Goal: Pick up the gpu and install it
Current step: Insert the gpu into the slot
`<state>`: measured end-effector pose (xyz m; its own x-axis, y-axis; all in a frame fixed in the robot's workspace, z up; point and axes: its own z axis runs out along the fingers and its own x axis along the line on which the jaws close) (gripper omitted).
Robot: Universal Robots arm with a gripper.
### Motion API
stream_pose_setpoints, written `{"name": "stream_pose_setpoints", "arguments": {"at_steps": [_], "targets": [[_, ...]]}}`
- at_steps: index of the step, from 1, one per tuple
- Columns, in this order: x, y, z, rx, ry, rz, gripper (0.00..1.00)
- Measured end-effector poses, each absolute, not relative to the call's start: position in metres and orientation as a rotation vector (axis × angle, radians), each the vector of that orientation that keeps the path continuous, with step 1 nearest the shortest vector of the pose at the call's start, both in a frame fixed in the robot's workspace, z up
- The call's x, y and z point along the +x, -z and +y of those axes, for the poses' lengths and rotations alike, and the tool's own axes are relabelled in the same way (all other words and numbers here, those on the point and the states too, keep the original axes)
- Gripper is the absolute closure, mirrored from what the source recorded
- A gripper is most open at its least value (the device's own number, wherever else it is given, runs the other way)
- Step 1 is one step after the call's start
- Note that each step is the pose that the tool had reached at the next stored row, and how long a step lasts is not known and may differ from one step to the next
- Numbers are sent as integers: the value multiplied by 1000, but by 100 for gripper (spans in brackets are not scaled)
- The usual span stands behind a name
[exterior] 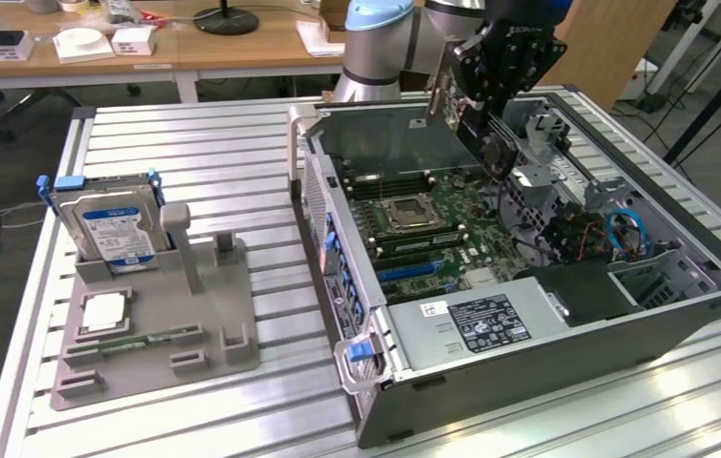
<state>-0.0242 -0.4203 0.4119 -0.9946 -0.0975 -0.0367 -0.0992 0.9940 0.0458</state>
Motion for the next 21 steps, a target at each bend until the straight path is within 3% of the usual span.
{"name": "stream_pose_setpoints", "arguments": {"at_steps": [21], "targets": [[-24, -411, -420, -423, -78, 3081, 74]]}}
